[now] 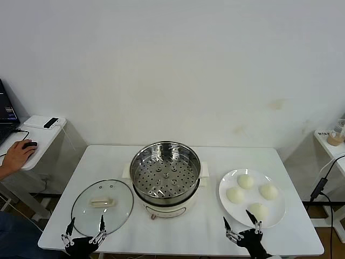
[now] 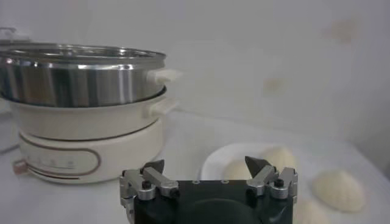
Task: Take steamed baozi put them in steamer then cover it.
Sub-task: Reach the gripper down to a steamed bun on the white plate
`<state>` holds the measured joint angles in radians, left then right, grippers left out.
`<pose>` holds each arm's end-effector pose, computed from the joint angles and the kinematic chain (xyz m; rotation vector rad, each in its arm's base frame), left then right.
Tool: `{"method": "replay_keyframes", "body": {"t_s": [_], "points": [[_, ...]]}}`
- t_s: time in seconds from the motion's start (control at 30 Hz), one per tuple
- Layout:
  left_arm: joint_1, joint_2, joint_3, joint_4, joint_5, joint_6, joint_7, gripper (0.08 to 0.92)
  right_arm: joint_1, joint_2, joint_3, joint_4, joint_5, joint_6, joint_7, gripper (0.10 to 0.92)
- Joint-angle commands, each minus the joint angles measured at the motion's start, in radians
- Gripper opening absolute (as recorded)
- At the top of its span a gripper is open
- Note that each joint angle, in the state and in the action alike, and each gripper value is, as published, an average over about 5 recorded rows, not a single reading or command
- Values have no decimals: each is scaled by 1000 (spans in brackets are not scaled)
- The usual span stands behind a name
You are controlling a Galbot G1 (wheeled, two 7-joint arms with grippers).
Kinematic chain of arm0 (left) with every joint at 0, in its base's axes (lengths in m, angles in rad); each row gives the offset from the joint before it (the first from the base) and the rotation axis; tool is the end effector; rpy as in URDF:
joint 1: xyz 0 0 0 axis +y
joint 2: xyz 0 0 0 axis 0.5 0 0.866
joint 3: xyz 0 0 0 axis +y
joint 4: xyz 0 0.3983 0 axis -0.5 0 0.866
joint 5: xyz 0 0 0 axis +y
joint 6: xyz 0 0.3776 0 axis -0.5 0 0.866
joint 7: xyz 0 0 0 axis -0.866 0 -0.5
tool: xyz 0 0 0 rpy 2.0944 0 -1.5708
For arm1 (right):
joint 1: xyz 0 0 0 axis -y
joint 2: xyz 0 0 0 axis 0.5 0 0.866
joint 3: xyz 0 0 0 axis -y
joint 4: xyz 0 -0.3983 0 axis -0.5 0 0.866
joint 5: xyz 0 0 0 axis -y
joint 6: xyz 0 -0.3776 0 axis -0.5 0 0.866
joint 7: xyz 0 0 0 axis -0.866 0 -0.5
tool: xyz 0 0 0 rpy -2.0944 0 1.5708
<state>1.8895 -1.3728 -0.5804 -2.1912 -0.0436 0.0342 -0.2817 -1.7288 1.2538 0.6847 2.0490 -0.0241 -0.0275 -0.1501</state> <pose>0.0760 0.0523 -0.3433 0.2869 -2.8874 -0.2593 0.1331 -0.1211 -0.3611 0.2680 -2.8523 0.5253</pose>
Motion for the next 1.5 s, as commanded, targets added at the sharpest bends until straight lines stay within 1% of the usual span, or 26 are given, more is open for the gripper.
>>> {"method": "replay_keyframes", "body": {"t_s": [0.03,0.07,0.17,0.33,0.5,0.6,0.73,0.83,0.97,1.1,1.27,1.4,1.5], "points": [[-15,3,-5,-29,25,108,17,823,33,-23,69,7,-126,-16,-2,823],[-17,3,-7,-30,30,109,26,823,43,-37,81,6,-147,-22,-9,823],[-31,2,-19,-34,60,116,71,823,103,-125,148,-13,-269,-51,-66,823],[-40,-1,-26,-31,100,115,110,823,222,-317,206,-94,-448,-66,-240,823],[-41,-10,-21,-27,125,111,121,823,368,-490,154,-215,-516,-61,-382,823],[-45,-15,-18,-28,136,110,122,823,486,-590,63,-289,-545,-47,-461,823],[-46,-23,-21,-32,143,109,123,823,704,-696,-143,-399,-545,-24,-593,823],[-45,-29,-23,-36,147,109,122,823,882,-742,-315,-462,-524,-12,-693,823],[-48,-33,-24,-38,154,109,121,823,1147,-773,-602,-566,-465,2,-804,823],[-53,-38,-22,-42,160,110,122,823,1372,-772,-884,-654,-414,33,-894,823],[-58,-41,-19,-41,163,110,124,823,1518,-747,-1116,-727,-328,40,-948,823],[-63,-38,-22,-39,164,112,126,823,1532,-703,-1168,-761,-281,17,-942,823],[-63,-35,-27,-43,164,114,128,823,1532,-663,-1179,-791,-282,1,-931,823]]}}
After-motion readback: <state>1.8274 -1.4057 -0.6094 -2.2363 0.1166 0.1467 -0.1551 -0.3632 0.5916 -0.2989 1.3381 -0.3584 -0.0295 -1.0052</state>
